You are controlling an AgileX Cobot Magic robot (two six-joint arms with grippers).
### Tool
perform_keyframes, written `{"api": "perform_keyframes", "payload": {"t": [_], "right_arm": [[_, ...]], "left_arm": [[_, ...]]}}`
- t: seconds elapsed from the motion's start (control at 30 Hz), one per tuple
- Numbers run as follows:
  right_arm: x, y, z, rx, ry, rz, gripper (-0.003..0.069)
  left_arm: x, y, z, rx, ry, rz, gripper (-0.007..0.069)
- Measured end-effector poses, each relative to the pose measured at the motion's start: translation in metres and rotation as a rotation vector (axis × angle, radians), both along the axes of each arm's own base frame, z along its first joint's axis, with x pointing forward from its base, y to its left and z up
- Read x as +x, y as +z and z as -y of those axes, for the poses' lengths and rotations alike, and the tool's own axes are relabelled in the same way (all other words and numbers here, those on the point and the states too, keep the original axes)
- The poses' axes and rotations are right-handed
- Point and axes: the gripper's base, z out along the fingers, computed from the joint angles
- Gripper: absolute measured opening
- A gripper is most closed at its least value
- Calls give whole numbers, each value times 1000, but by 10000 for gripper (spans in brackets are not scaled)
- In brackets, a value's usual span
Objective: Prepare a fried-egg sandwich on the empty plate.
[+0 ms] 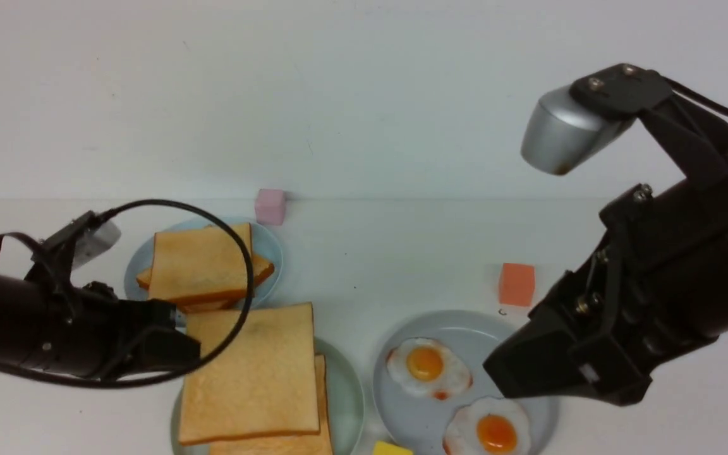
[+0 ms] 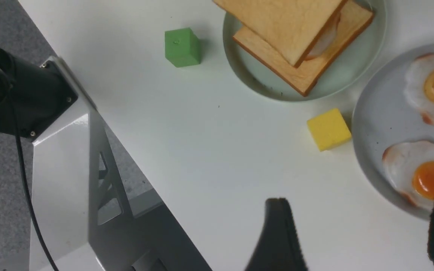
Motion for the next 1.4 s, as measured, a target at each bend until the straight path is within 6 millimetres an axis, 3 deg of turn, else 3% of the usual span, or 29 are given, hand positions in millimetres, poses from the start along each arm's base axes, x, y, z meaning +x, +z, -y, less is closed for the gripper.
{"api": "perform_keyframes", "payload": {"t": [0.57, 0.73, 0.87, 1.0, 1.13, 1.2, 1.27, 1.3, 1.4], "right_arm": [[-1, -1, 1, -9, -2, -21, 514], [-2, -1, 1, -8, -9, -29, 514], [-1, -1, 1, -8, -12, -22, 501], [4, 1, 1, 5, -36, 27, 423], [11, 1, 5, -26, -106, 85, 226], [13, -1, 8, -54, -141, 93, 93], [11, -5, 12, -64, -171, 95, 5], [11, -5, 13, -62, -175, 98, 1], [-6, -13, 27, 8, -221, 165, -12]], "left_arm": [[16, -46, 0, -48, 32, -89, 14], [16, -46, 0, -47, 36, -92, 86], [13, -43, 0, -33, 22, -98, 209], [12, -26, -2, 3, 11, -78, 350], [10, 13, -8, 73, 50, -23, 449], [4, 38, -9, 99, 61, 21, 469], [-9, 65, -8, 101, 72, 76, 471], [-11, 68, -8, 100, 72, 78, 471], [-48, 108, 10, 110, 2, 234, 440]]}}
